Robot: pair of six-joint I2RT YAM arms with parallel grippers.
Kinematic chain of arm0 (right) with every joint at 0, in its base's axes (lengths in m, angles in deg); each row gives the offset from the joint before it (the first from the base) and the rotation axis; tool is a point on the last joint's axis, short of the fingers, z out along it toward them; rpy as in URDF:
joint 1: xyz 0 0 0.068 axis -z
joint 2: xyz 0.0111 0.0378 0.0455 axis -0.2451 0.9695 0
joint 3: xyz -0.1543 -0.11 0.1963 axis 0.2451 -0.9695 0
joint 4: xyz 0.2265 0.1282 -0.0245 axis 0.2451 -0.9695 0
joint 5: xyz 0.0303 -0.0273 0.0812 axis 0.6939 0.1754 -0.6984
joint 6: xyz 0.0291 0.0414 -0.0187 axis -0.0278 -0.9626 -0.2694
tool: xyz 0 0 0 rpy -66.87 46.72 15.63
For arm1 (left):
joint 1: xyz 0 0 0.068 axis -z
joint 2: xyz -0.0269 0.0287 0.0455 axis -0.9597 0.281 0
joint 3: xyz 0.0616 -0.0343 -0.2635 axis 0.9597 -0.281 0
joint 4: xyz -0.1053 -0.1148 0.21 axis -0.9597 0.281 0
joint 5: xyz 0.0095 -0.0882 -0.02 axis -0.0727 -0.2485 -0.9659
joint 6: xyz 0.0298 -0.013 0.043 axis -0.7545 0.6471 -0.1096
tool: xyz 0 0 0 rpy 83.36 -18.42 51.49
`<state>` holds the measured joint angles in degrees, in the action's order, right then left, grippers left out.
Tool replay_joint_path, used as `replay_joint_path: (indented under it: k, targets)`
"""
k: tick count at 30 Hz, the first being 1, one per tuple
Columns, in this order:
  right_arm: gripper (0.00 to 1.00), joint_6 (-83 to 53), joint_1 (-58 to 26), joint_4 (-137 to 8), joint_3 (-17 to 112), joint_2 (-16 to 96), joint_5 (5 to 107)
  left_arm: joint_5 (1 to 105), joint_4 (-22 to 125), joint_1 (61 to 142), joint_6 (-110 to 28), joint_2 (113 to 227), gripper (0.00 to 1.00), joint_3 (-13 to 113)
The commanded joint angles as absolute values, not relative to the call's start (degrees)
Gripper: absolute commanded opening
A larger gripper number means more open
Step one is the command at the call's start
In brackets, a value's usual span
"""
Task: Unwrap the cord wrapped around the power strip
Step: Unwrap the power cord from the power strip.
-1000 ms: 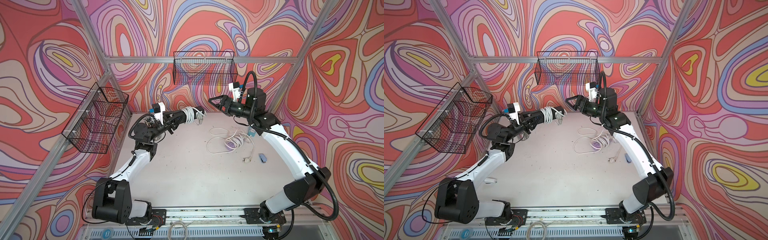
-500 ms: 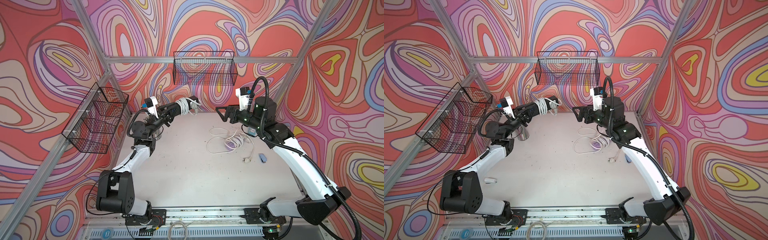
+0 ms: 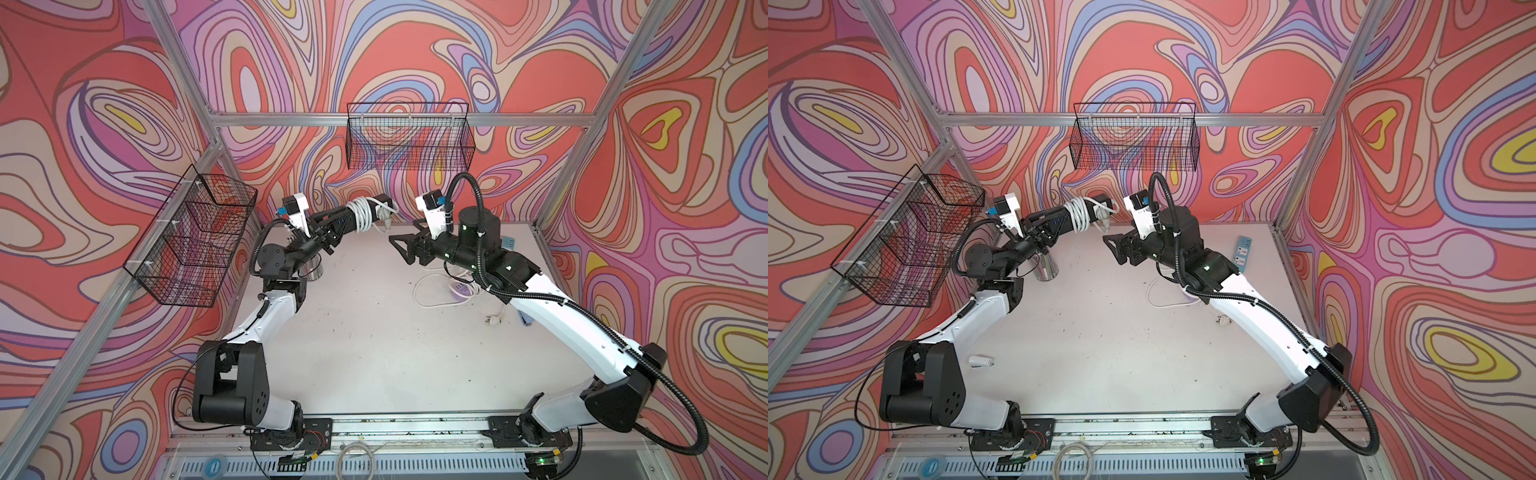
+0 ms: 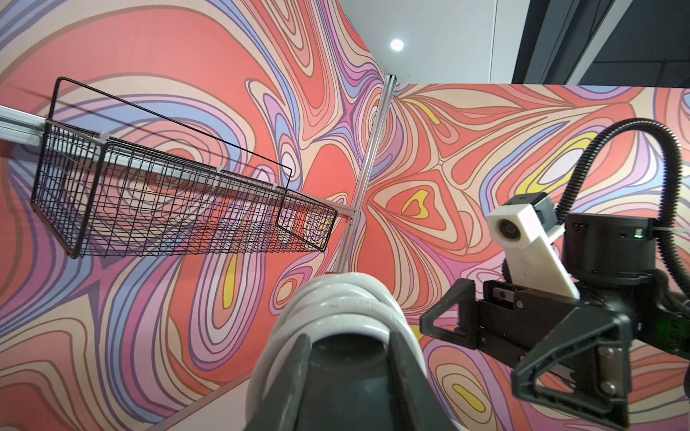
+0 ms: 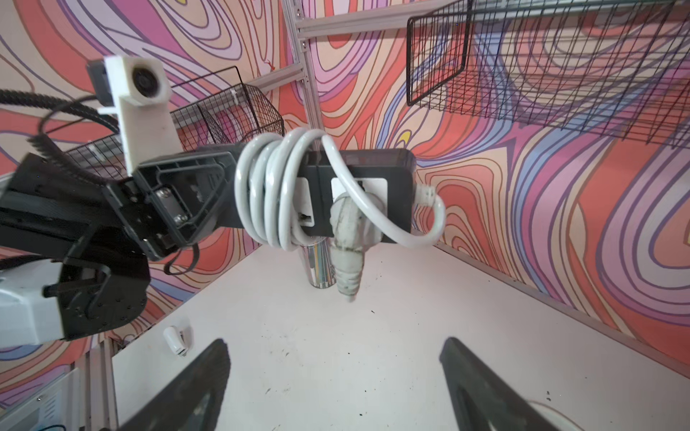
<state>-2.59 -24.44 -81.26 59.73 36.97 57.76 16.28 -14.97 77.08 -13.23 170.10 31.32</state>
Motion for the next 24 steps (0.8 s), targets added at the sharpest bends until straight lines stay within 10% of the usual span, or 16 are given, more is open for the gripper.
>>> replay_joint_path:
  k: [1, 15, 24]
  targets:
    - [0.90, 0.01, -25.10, -80.15, 62.08, 38.95, 59.19, 13.93, -17.95, 77.54, -15.11, 167.78, 0.00, 34.73]
    - [0.90, 1.06, -25.28, -80.35, 56.56, 36.57, 59.59, 12.02, 37.29, 78.97, -55.97, 158.97, 0.00, 43.40]
    - [0.89, -0.81, -26.74, -77.41, 50.96, 33.64, 57.51, 10.62, 32.16, 80.53, -52.90, 159.30, 0.00, 41.89]
